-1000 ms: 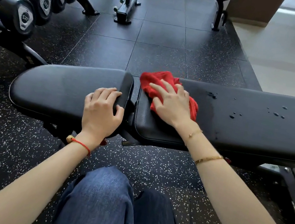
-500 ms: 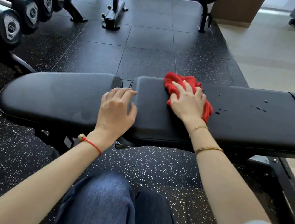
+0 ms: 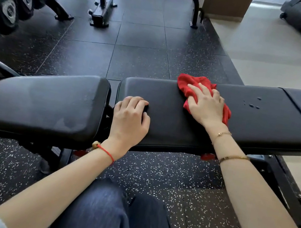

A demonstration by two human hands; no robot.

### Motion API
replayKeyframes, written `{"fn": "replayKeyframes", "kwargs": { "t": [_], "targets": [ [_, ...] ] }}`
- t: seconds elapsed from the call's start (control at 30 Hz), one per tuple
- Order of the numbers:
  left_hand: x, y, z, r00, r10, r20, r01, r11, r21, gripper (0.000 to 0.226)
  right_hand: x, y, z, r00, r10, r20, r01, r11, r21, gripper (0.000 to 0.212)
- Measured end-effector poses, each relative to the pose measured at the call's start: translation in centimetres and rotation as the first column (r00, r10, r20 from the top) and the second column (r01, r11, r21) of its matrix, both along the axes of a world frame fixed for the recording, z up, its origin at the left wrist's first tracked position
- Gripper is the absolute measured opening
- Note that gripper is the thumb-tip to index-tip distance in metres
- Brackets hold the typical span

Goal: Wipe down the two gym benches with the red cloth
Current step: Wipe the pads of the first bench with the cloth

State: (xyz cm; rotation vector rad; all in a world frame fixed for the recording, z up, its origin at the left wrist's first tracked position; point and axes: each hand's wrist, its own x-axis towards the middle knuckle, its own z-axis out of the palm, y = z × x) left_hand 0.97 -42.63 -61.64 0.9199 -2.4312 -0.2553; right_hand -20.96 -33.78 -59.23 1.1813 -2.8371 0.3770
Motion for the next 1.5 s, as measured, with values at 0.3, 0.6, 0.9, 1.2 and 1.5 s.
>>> {"fn": "replayKeyframes", "kwargs": {
  "t": [0.3,0.6,0.9,1.2,1.5],
  "targets": [
    [-0.2,0.4,-0.2,0.999,0.03,-0.021,-0.03,0.999,-0.033,0.03,5.4,-1.1,-0.4,0.958,0.283,-0.036,-0.284,0.959,-0.02,0.047],
    [-0.2,0.5,-0.3,0.999,0.032,-0.026,-0.033,0.999,-0.028,0.031,-0.3,1.4,-0.2,0.995,0.1,-0.022,-0.1,0.995,-0.023,0.046],
    [-0.3,0.4,-0.1,0.999,0.04,-0.017,-0.041,0.999,-0.015,0.029,4.2,2.0,-0.2,0.966,0.257,-0.024,-0.257,0.966,-0.007,0.047],
    [-0.1,0.7,0.1,1.0,0.023,0.021,-0.022,1.0,-0.021,0.03,0.6,5.2,-0.2,0.996,0.087,-0.016,-0.088,0.996,-0.022,0.046],
    [-0.1,0.8,0.2,1.0,0.025,-0.001,-0.025,1.0,-0.003,0.03,6.9,4.6,-0.6,0.96,0.28,-0.021,-0.28,0.96,-0.003,0.049]
  ]
}}
